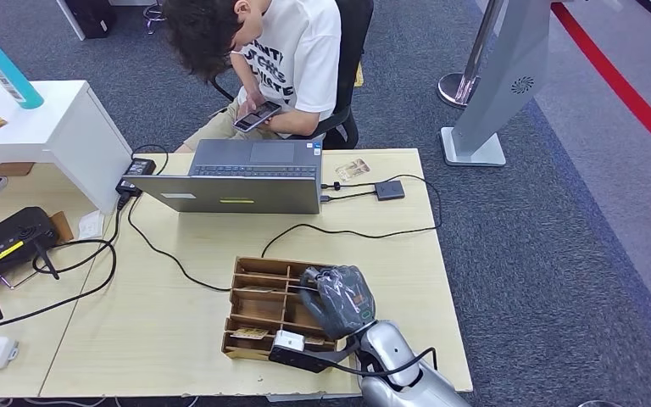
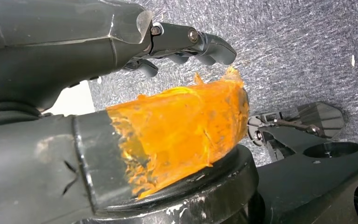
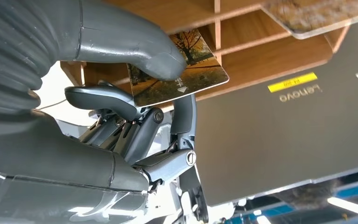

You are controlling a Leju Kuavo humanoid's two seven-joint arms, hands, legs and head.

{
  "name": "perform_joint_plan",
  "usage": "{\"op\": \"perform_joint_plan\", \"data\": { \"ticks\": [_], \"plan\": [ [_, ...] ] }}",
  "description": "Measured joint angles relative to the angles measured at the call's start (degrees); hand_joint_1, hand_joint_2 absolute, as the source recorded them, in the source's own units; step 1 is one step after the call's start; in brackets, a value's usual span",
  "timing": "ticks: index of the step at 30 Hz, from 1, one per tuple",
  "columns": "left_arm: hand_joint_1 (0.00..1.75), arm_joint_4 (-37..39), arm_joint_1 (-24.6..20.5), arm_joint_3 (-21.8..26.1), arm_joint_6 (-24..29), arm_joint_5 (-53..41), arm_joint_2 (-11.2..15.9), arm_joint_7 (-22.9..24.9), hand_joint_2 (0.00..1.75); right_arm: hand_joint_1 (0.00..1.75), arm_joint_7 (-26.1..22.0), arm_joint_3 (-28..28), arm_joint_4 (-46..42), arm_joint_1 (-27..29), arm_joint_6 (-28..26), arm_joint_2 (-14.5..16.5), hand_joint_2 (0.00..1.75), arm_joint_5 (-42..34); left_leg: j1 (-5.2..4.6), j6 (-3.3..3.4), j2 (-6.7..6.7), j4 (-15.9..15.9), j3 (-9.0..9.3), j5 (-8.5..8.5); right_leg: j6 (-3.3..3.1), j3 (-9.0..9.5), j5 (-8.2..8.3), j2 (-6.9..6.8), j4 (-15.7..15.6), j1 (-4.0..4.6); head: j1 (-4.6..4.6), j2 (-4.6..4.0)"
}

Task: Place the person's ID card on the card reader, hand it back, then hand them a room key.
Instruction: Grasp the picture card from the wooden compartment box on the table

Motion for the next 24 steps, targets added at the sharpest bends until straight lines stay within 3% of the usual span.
{"op": "perform_joint_plan", "data": {
  "ticks": [24],
  "plan": [
    [0.0,0.0,0.0,0.5,0.4,0.3,0.0,0.0,0.0,1.75,0.8,-0.7,-3.9,1.3,-7.5,-0.1,1.75,8.8,0.0,0.0,0.0,0.0,0.01,0.0,0.0,0.0,0.0,0.0,0.0,0.0,-0.01,0.0]
  ]
}}
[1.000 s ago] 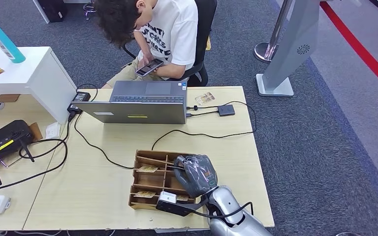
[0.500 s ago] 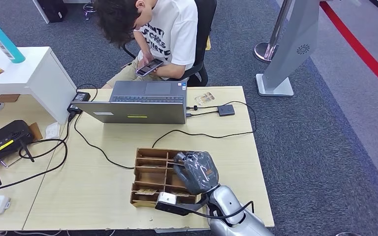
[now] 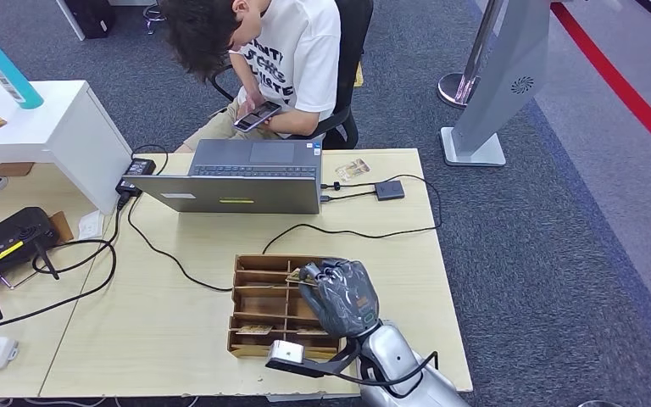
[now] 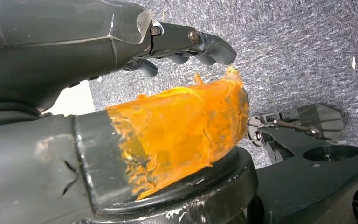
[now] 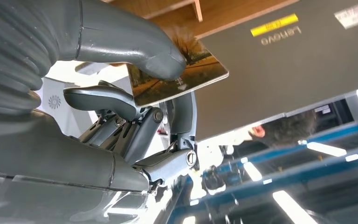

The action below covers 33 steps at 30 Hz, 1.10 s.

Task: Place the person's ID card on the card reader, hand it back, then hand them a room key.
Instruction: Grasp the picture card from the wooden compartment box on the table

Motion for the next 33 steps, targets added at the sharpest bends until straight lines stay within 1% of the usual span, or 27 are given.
{"op": "perform_joint_plan", "data": {
  "ticks": [7,12,20,24,29,33],
  "plan": [
    [0.0,0.0,0.0,0.2,0.2,0.0,0.0,-0.3,0.0,1.75,-1.3,-1.2,-2.2,2.0,-1.4,0.1,1.75,3.5,0.0,0.0,0.0,0.0,0.0,0.0,0.0,0.0,0.0,0.0,0.0,0.0,-0.01,0.0],
    [0.0,0.0,0.0,0.4,0.4,0.0,0.0,-0.3,0.0,1.75,-5.4,-4.9,-5.9,4.7,-1.5,1.0,1.75,5.3,0.0,0.0,0.0,0.0,0.0,0.0,0.0,0.0,0.0,0.0,0.0,0.0,0.01,0.0],
    [0.0,0.0,0.0,0.5,0.5,-0.2,0.0,-0.4,0.0,1.75,-12.5,-11.9,-12.1,8.9,-1.5,3.8,1.75,5.8,0.0,0.0,0.0,0.0,0.0,0.0,0.0,0.0,0.0,0.0,0.0,0.0,0.0,0.0],
    [0.0,0.0,0.0,0.5,0.5,-0.5,0.0,-0.5,0.0,1.75,-14.8,-14.7,-14.5,9.9,-1.5,5.0,1.75,6.2,0.0,0.0,0.0,0.0,0.0,0.0,0.0,0.0,0.0,0.0,0.0,0.0,0.0,0.0],
    [0.0,0.0,0.0,0.5,0.4,-1.2,0.0,-0.5,0.0,1.75,-15.0,-17.0,-16.4,9.5,-1.5,5.7,1.75,7.0,0.0,0.0,0.01,0.0,0.0,0.0,0.0,0.01,0.0,0.01,0.0,0.0,-0.01,0.0],
    [0.0,0.0,-0.1,0.5,0.2,-2.2,0.0,-0.5,0.0,1.75,-11.9,-17.5,-16.4,6.7,-1.5,5.7,1.75,7.6,0.0,0.0,0.03,0.0,0.0,0.0,0.0,0.01,0.01,0.02,0.0,-0.01,0.01,0.0]
  ]
}}
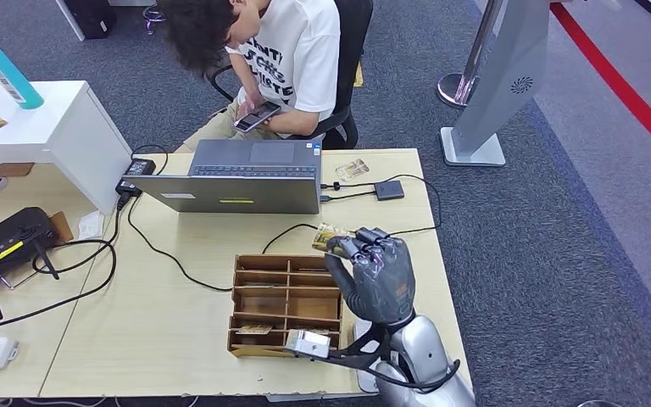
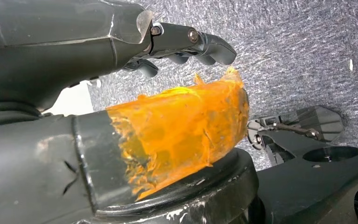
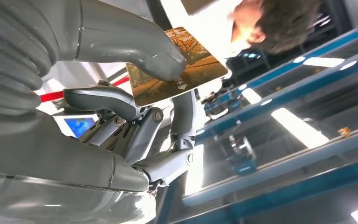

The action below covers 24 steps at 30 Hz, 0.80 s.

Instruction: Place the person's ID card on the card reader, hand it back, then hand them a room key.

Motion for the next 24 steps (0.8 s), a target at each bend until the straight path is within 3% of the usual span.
{"op": "perform_joint_plan", "data": {
  "ticks": [13,24],
  "plan": [
    [0.0,0.0,-0.3,-1.9,-1.1,-3.6,0.1,-0.3,0.0,1.75,11.0,3.0,11.5,-17.8,0.1,-0.9,1.75,4.2,0.0,-0.03,0.0,0.0,0.02,0.04,-0.03,0.0,0.02,0.02,0.0,0.01,-0.01,0.0],
    [0.0,0.0,-1.5,-4.4,-2.1,-5.6,0.2,0.4,0.0,1.75,14.4,4.9,24.4,-30.8,0.6,-0.9,1.75,6.7,0.0,-0.01,-0.02,0.0,0.0,0.06,-0.03,0.0,0.03,0.0,0.0,0.0,-0.01,0.0]
  ]
}}
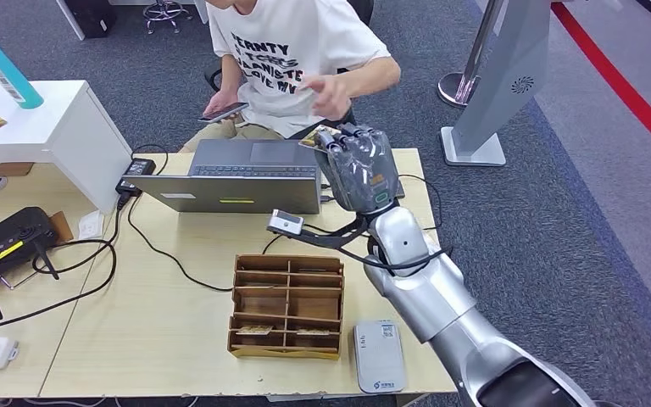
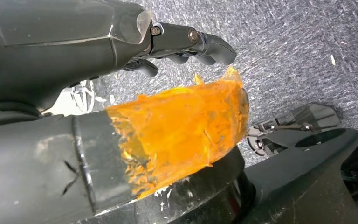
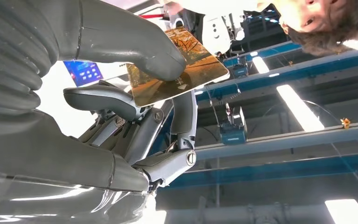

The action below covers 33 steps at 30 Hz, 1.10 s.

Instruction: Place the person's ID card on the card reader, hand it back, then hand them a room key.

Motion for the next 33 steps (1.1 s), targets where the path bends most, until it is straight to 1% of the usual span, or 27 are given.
{"op": "perform_joint_plan", "data": {
  "ticks": [5,11,12,13,15,16,17,21,25,30,33],
  "plan": [
    [0.0,0.0,-0.4,-0.9,-0.3,-0.3,0.1,0.2,0.0,1.75,0.7,0.3,4.3,-3.4,0.1,0.0,1.75,0.6,0.0,0.0,0.0,0.0,0.0,0.0,0.0,0.0,0.0,0.0,0.0,0.0,0.01,0.0],
    [0.0,0.0,-0.5,-1.2,-0.4,-0.5,0.1,0.3,0.0,1.75,1.4,0.8,7.5,-5.0,0.1,0.1,1.75,1.4,0.0,0.0,-0.01,0.0,0.0,0.0,0.0,0.0,0.0,0.0,0.0,0.0,0.01,0.0],
    [0.0,0.0,-0.5,-1.3,-0.4,-0.5,0.1,0.3,0.0,1.69,1.5,0.9,7.9,-5.1,0.0,0.1,1.75,1.5,0.0,0.0,-0.01,0.0,0.0,0.0,0.0,0.0,0.0,0.0,0.0,0.0,0.01,0.0],
    [0.0,0.0,-0.5,-1.3,-0.4,-0.5,0.1,0.3,0.0,1.53,1.6,0.9,8.2,-5.2,0.0,0.1,1.75,1.5,0.0,0.0,-0.01,0.0,0.0,0.0,0.0,0.0,0.0,0.0,0.0,0.0,0.01,0.0],
    [0.0,0.0,-0.5,-1.4,-0.4,-0.4,0.1,0.4,0.0,0.66,1.8,1.1,8.9,-5.3,0.0,0.1,1.75,1.7,0.0,0.0,-0.01,0.0,0.0,0.0,0.0,0.0,0.0,0.0,0.0,0.0,0.01,0.0],
    [0.0,0.0,-0.5,-1.4,-0.4,-0.4,0.1,0.4,0.0,0.27,2.0,1.1,9.3,-5.3,0.0,0.1,1.75,1.7,0.0,0.0,-0.01,0.0,0.0,0.0,0.0,0.0,0.0,0.0,0.0,0.0,0.01,0.0],
    [0.0,0.0,-0.5,-1.4,-0.4,-0.3,0.1,0.5,0.0,0.0,2.2,1.2,9.7,-5.3,0.1,0.1,1.75,1.8,0.0,0.0,-0.01,0.0,0.0,0.0,0.0,0.0,0.0,0.0,0.0,0.0,0.01,0.0],
    [0.0,0.0,-0.4,-1.4,-0.3,0.1,0.1,0.8,0.0,0.0,3.3,1.2,11.3,-5.3,0.5,0.1,1.75,1.7,0.0,0.0,-0.01,0.0,0.0,0.0,0.0,0.0,0.0,0.0,0.0,0.0,0.01,0.0],
    [0.0,0.0,-0.4,-1.4,0.0,0.5,0.1,0.8,0.0,0.0,3.6,1.3,12.4,-5.1,0.3,0.1,0.0,1.8,0.0,0.0,-0.01,0.0,0.0,0.0,0.0,-0.01,0.0,0.0,0.0,0.0,0.01,0.0],
    [0.0,0.0,-0.2,-1.4,0.3,1.5,0.1,0.8,0.0,0.0,2.7,1.3,11.9,-3.2,-0.4,0.1,0.0,0.6,0.0,0.0,-0.01,0.0,0.0,0.0,0.0,-0.01,-0.01,0.0,0.0,0.0,0.01,0.0],
    [0.0,0.0,0.0,-1.4,0.6,2.2,0.2,0.6,0.0,0.0,1.0,1.0,8.6,-0.3,-0.6,0.1,0.0,-1.1,0.0,0.0,-0.01,0.0,0.0,-0.01,0.0,-0.02,-0.01,0.0,0.0,0.01,0.01,0.0]
  ]
}}
